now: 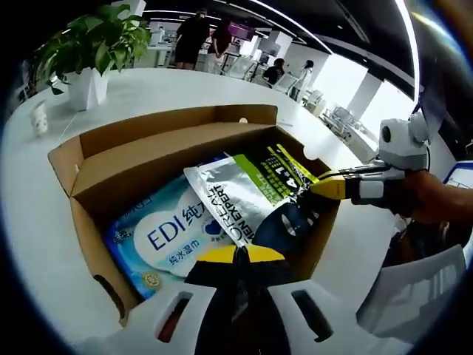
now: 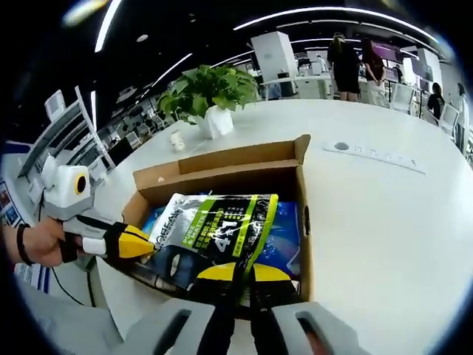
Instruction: Operate the shoe box by opening the lid, removing the specified soft item, and placing it in the target area until the item is outside and the box remains undamaged.
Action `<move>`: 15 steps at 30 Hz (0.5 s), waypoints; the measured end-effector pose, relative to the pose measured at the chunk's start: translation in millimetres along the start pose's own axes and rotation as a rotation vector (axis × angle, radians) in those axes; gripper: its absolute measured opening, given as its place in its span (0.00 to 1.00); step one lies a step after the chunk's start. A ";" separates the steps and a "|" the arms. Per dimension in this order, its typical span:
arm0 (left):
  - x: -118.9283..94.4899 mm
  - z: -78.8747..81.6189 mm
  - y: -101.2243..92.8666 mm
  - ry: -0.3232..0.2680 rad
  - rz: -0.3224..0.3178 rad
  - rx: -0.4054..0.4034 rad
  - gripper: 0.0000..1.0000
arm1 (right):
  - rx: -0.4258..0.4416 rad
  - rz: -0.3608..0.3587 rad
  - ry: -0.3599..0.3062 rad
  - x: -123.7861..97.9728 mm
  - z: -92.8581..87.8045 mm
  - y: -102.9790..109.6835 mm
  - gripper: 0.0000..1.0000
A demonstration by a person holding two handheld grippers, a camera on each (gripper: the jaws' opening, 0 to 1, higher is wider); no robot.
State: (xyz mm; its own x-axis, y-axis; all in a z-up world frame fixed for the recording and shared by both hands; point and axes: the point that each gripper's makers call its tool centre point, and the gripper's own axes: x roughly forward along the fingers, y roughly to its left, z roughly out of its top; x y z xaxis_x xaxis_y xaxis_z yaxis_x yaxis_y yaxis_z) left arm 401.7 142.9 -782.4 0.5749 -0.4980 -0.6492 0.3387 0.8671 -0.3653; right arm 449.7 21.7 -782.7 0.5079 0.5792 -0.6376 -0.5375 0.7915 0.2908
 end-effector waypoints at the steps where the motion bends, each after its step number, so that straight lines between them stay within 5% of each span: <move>1: -0.2 0.5 -0.2 -0.001 0.000 -0.002 0.00 | -0.007 -0.001 -0.003 0.0 0.8 1.1 0.00; 15: -11.3 21.8 -7.9 -0.058 -0.012 0.025 0.00 | 0.013 0.002 -0.075 -13.6 14.5 4.8 0.00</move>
State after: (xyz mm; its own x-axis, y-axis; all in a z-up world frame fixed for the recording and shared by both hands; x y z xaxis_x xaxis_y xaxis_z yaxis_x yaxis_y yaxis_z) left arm 408.8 141.5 -757.6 0.6127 -0.5085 -0.6051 0.3638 0.8611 -0.3553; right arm 450.0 20.4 -762.3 0.5561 0.5932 -0.5820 -0.5302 0.7926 0.3012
